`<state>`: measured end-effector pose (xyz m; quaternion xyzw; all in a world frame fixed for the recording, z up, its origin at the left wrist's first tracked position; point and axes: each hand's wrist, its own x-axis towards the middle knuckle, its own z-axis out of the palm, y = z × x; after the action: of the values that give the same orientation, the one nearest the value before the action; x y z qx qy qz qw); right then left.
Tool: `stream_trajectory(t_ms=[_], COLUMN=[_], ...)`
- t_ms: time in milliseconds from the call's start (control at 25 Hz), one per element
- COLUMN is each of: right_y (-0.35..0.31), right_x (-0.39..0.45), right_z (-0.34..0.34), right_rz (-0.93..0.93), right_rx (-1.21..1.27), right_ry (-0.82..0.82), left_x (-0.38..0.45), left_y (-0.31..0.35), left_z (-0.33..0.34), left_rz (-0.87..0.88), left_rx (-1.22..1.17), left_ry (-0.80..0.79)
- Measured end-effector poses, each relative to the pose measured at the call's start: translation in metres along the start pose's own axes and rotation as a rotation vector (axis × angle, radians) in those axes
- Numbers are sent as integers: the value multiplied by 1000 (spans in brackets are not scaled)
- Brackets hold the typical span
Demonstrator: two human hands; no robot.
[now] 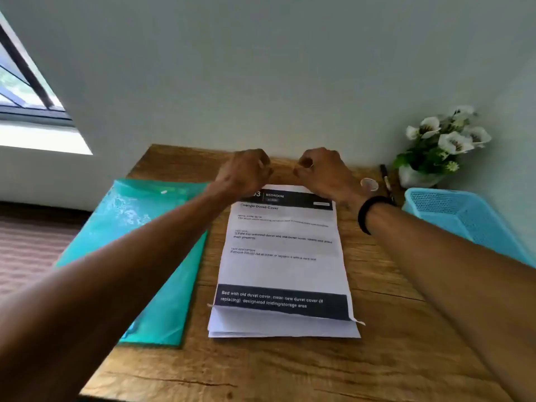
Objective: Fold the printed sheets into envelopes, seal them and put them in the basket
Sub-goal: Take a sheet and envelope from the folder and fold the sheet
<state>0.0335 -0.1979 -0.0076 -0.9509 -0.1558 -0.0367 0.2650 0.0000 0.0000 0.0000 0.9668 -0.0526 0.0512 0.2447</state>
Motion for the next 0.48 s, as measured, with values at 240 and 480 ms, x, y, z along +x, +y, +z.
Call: stream_trajectory(t_ms=[240, 480], right_y=[50, 54], right_x=[1, 2], right_z=[74, 66], right_rz=[-150, -184], right_rx=[-231, -157], right_ry=[360, 304], left_x=[7, 16], left_y=[-37, -37], left_z=[75, 70], left_rz=[102, 114], left_rx=[182, 157], left_ry=[265, 182])
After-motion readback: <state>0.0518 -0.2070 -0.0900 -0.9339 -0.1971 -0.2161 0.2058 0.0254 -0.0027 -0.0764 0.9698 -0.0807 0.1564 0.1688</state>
